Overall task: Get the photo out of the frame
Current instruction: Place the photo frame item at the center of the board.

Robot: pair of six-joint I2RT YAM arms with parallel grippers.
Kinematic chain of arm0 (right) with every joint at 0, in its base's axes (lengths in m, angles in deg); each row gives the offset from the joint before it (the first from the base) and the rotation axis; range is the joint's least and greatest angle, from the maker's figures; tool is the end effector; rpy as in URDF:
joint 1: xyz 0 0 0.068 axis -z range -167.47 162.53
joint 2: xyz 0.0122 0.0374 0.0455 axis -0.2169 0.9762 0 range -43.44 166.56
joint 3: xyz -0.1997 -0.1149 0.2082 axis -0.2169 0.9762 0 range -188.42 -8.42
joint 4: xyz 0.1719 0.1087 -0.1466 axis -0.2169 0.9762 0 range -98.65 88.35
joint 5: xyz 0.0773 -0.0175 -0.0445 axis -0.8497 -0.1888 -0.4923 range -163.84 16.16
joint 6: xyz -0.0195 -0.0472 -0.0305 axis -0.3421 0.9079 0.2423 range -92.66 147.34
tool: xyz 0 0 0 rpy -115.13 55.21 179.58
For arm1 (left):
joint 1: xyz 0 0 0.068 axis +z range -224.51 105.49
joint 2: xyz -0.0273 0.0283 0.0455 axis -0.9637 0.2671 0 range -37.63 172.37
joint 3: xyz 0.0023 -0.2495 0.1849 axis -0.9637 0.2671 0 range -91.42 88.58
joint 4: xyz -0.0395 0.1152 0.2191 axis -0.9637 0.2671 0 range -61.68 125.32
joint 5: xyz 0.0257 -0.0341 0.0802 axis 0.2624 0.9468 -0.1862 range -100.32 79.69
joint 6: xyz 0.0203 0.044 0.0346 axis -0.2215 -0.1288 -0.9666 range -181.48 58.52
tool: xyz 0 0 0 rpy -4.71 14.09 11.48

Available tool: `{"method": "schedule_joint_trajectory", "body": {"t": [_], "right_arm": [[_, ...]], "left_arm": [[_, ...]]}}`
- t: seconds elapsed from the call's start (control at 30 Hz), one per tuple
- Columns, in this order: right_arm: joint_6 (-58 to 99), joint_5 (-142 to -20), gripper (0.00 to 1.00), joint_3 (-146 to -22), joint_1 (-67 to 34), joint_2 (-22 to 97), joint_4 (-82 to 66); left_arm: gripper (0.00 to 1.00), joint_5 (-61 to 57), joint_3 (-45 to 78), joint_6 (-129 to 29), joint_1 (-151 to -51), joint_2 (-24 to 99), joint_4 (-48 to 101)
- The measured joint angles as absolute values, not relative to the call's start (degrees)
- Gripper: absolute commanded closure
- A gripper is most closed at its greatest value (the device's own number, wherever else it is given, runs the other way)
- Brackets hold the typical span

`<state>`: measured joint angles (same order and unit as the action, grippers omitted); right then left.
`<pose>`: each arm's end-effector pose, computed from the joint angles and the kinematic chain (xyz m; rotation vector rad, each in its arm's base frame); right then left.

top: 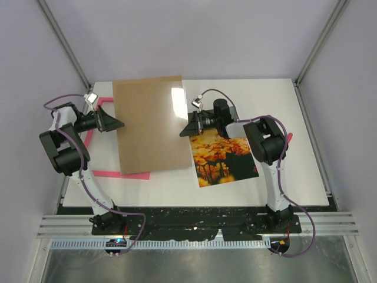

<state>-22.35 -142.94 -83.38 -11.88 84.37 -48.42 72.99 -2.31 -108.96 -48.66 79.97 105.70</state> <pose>0.4218 0.2361 0.1826 -0.5863 2.0396 1.9143 0.3577 0.1251 0.2539 0.1553 1.9542 -1.5343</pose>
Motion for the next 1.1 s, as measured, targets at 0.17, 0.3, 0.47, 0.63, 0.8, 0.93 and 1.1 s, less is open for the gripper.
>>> {"method": "schedule_joint_trajectory", "body": {"t": [0.17, 0.3, 0.47, 0.63, 0.8, 0.93, 1.1], "right_arm": [[-19.1, -141.5, 0.92, -83.2, -11.9, 84.4, -46.0], [-17.3, -140.8, 0.92, -82.7, -11.9, 84.4, -44.7], [-16.6, -138.7, 0.92, -81.8, -11.8, 84.4, -38.8], [-16.3, -137.1, 0.92, -81.2, -11.7, 84.5, -34.5], [-14.6, -135.3, 0.92, -84.7, -12.1, 85.6, -27.6], [-13.5, -134.0, 0.90, -89.1, -13.1, 87.1, -22.3], [-13.0, -131.4, 0.65, -94.9, -16.2, 89.3, -18.0]], "left_arm": [[0.00, 72.3, -5.4, -108.2, -48.0, 80.9, 105.8], [0.00, 72.2, -8.0, -108.3, -46.0, 82.2, 105.5], [0.00, 73.3, -8.2, -108.7, -43.8, 84.1, 105.5], [0.01, 73.4, -8.1, -109.6, -43.3, 84.3, 105.5], [0.00, 73.5, -7.3, -110.5, -43.3, 84.2, 105.5], [0.00, 73.5, -5.2, -111.4, -43.3, 82.9, 105.5], [0.00, 73.5, -3.4, -111.5, -43.3, 78.3, 105.5]]}}
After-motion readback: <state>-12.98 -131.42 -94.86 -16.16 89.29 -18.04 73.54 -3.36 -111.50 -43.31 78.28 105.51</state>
